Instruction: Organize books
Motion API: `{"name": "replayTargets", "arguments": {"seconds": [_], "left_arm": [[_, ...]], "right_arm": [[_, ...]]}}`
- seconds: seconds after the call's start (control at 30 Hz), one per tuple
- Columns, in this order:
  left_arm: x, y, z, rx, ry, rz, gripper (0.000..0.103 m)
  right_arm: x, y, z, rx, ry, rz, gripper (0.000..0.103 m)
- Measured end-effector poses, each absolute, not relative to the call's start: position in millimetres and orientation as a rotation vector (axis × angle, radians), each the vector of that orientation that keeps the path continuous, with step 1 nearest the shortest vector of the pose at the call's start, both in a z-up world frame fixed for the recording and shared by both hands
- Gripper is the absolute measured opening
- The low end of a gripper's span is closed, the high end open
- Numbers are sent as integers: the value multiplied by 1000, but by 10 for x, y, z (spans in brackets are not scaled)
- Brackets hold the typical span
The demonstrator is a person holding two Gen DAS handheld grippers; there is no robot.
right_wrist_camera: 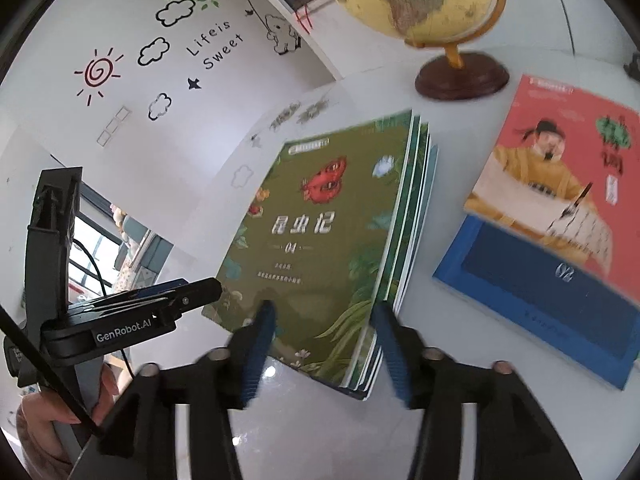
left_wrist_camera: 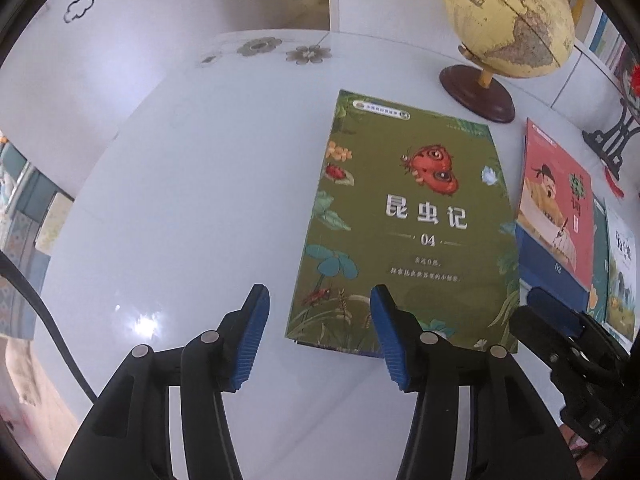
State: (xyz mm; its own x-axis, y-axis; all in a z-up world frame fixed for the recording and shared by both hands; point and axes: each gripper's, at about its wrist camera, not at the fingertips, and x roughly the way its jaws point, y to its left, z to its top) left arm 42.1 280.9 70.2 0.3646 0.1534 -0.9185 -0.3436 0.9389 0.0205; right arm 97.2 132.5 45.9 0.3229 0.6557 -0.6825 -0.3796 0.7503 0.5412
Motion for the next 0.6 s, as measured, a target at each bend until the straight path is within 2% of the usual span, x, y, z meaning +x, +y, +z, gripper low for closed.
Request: {"name": "replayTargets", "arguments": {"seconds": [0.13, 0.57, 0.6], "left_arm": [[477, 2742, 751, -185, 1142, 320, 50], [813, 2203, 879, -194, 1081, 165, 51], [853, 2145, 896, -219, 1069, 128, 53]], "right_arm": [[981, 1221, 542, 295, 1021, 689, 66], [1049, 349, 599, 471, 963, 557, 68], [1054, 248, 600, 496, 953, 538, 69]]}}
